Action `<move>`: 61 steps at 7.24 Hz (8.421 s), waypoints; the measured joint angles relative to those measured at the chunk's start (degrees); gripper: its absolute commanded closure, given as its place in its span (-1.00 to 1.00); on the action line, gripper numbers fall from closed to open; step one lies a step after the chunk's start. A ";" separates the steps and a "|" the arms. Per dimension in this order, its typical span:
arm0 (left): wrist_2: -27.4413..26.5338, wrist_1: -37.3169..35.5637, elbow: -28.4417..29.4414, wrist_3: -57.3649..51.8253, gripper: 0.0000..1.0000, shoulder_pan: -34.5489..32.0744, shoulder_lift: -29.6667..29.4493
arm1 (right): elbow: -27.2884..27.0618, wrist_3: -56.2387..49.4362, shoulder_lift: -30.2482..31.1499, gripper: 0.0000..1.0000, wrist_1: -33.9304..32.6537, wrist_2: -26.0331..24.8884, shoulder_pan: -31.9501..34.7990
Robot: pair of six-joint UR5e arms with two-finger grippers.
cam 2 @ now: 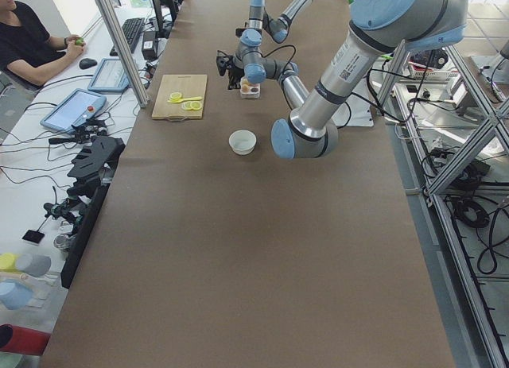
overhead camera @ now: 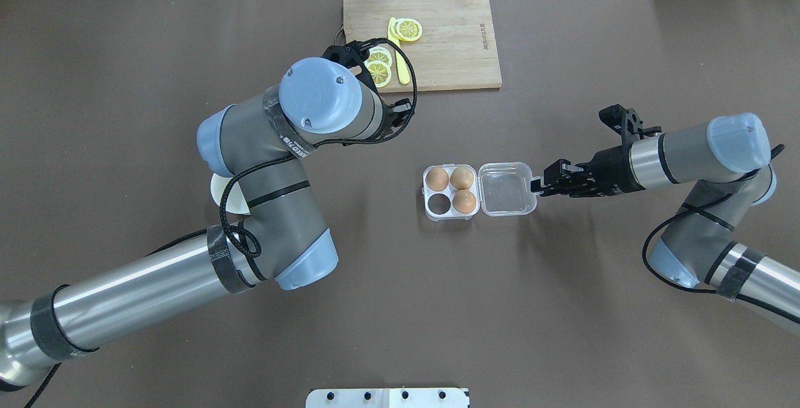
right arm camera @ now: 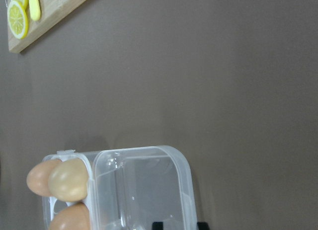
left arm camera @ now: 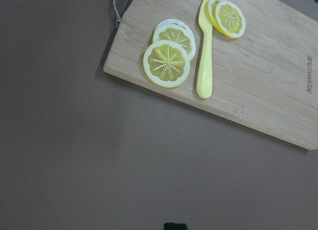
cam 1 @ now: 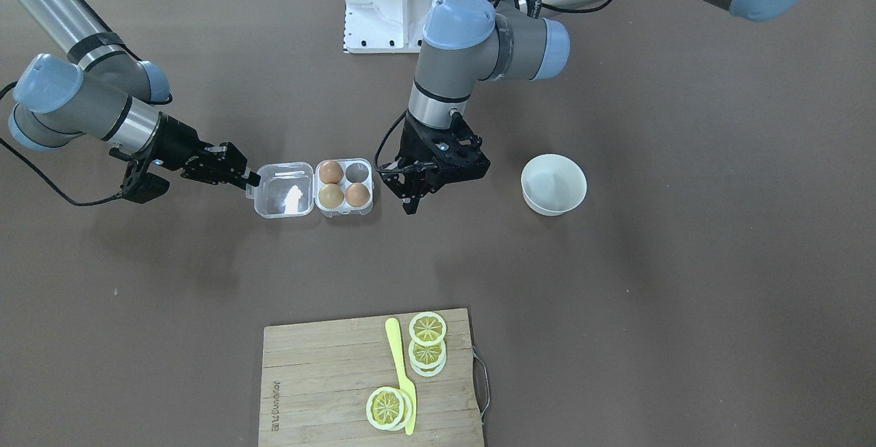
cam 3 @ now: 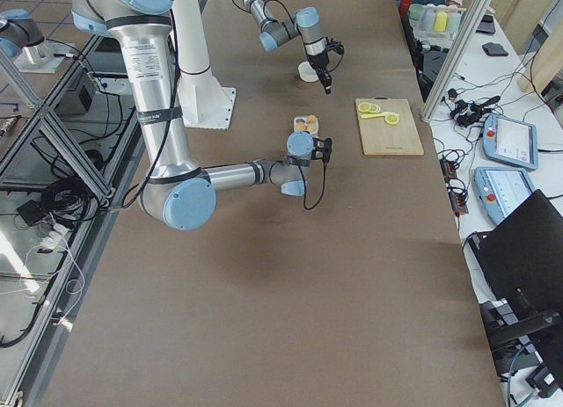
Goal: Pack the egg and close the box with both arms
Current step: 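Grip the lid edge with the right gripper and hold position, then lower the left gripper beside the egg box to steady it, then lift and swing the lid up toward the eggs with the right gripper, then fold the clear lid down over the eggs with the right gripper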
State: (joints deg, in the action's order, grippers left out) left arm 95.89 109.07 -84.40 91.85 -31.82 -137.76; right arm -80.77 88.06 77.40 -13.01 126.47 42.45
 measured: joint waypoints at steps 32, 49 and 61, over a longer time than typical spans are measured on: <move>-0.52 17.88 10.52 6.83 1.00 6.69 0.02 | -3.50 3.40 -0.66 0.90 0.38 2.99 3.62; -0.53 20.77 12.25 8.05 1.00 6.69 -0.58 | -7.79 7.31 -3.64 0.94 -0.04 2.78 2.55; -0.49 21.27 12.24 8.79 1.00 6.86 -0.58 | -7.57 7.73 -5.79 0.94 -0.72 -0.11 -0.74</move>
State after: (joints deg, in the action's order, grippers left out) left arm 95.40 130.34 -72.16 100.63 -24.96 -138.34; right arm -88.34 95.80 71.60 -13.73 126.36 41.70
